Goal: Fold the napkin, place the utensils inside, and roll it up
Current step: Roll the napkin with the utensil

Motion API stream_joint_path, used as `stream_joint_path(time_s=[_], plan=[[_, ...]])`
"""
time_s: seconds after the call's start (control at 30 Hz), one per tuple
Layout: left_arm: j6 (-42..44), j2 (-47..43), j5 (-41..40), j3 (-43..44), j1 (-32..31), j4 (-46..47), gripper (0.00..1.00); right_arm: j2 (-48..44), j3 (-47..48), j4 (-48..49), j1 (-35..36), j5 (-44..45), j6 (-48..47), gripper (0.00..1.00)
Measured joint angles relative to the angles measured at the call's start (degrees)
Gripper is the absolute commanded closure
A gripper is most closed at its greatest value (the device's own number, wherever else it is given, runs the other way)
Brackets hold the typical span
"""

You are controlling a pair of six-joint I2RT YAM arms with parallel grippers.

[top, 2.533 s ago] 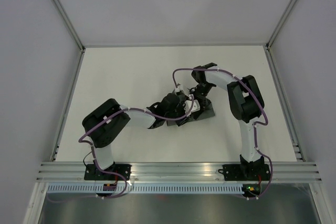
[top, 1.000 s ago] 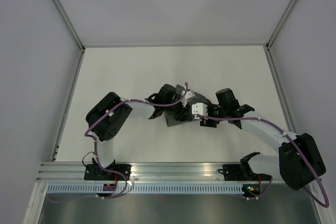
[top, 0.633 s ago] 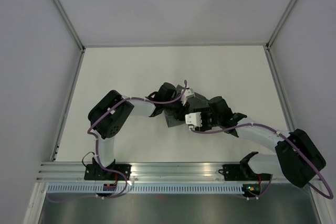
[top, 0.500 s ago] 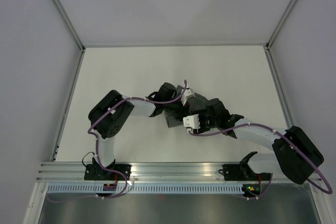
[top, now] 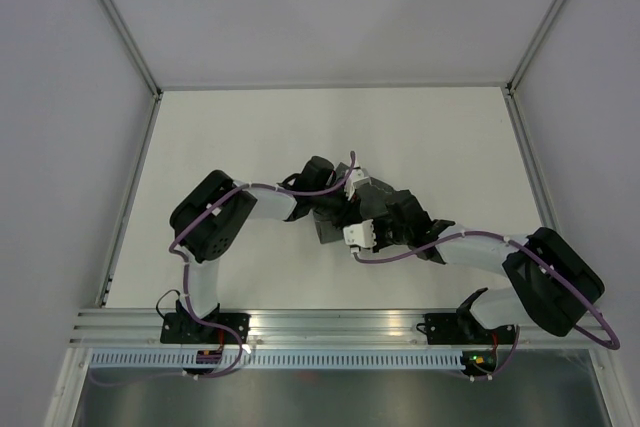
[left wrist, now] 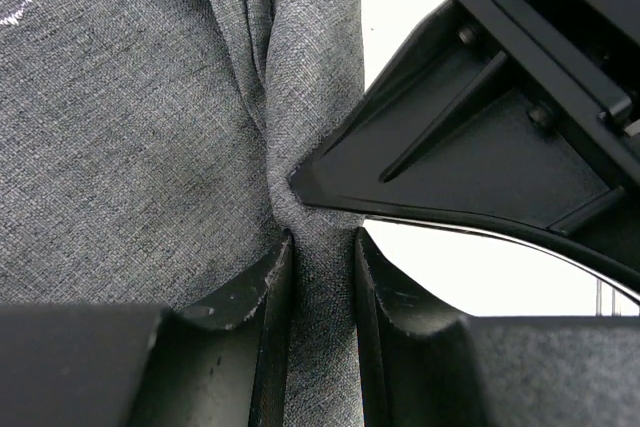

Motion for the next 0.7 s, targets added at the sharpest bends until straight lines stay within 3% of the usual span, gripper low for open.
stream_joint_path(time_s=[0.13,0.3,0.7], plan=[[0.0,0.2,0.6,0.1,0.5,-0.1,0.94,0.2,0.0,0.4,0.1,0.6,-0.7,0.88],[0.0,0.2,0.9,0.1,0.6,-0.2,0.79,0.4,0.4,-0.2,0.3,0.8,-1.2,0.96],[-1.8,-1.9,-0.7,-2.2,2.3,-1.3,0.57,4.4,8.4,-10.6,0.3,-1.0,-1.7,1.00]])
